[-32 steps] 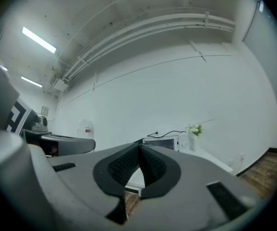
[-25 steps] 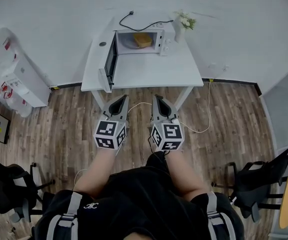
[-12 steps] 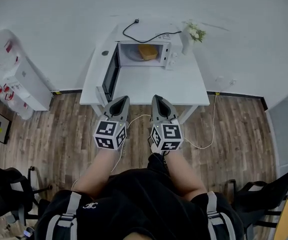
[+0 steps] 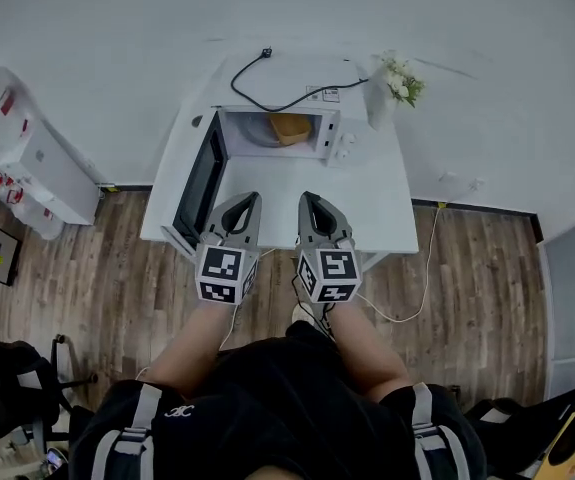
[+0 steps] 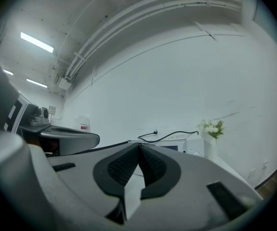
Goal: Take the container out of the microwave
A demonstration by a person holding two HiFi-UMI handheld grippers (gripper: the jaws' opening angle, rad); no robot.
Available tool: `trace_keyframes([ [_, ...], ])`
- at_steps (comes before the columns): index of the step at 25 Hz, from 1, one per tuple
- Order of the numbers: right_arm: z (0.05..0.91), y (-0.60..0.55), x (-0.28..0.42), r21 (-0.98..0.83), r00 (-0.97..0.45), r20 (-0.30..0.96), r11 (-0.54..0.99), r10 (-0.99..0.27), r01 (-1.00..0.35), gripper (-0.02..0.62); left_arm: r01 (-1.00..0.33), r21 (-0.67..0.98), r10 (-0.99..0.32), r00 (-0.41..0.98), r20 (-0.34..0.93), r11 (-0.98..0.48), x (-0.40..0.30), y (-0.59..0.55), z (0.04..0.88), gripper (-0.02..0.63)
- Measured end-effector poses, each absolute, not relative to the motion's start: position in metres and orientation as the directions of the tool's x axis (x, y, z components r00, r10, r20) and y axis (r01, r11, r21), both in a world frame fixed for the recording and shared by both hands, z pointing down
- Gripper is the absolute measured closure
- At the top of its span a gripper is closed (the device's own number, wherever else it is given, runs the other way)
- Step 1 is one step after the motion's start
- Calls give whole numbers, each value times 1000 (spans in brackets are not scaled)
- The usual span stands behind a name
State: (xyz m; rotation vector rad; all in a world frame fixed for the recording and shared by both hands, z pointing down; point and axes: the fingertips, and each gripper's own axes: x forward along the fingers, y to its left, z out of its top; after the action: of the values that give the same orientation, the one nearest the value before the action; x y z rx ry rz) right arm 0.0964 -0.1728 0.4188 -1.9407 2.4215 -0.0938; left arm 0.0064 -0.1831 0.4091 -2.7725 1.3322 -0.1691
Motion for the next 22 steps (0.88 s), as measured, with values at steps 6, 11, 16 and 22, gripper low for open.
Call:
trace_keyframes([
  [6,423,-239,132,-59,-266,34,264,-963,-963,591,-797,-80,-800,589,109,-598,47,-249,418,594],
  [11,432,-284,158,-11,-294,60,294,-954,-956,591,-814,-71,-813,564,144,-577,75,-291,426,594],
  [16,440,-322,169,52,-334,89,339,-938,-939,591,-843,-53,-837,522,162,-535,85,-323,433,594],
  [22,467,-360,162,262,-335,184,375,-924,-889,591,-854,-52,-844,500,195,-518,75,-344,448,594],
])
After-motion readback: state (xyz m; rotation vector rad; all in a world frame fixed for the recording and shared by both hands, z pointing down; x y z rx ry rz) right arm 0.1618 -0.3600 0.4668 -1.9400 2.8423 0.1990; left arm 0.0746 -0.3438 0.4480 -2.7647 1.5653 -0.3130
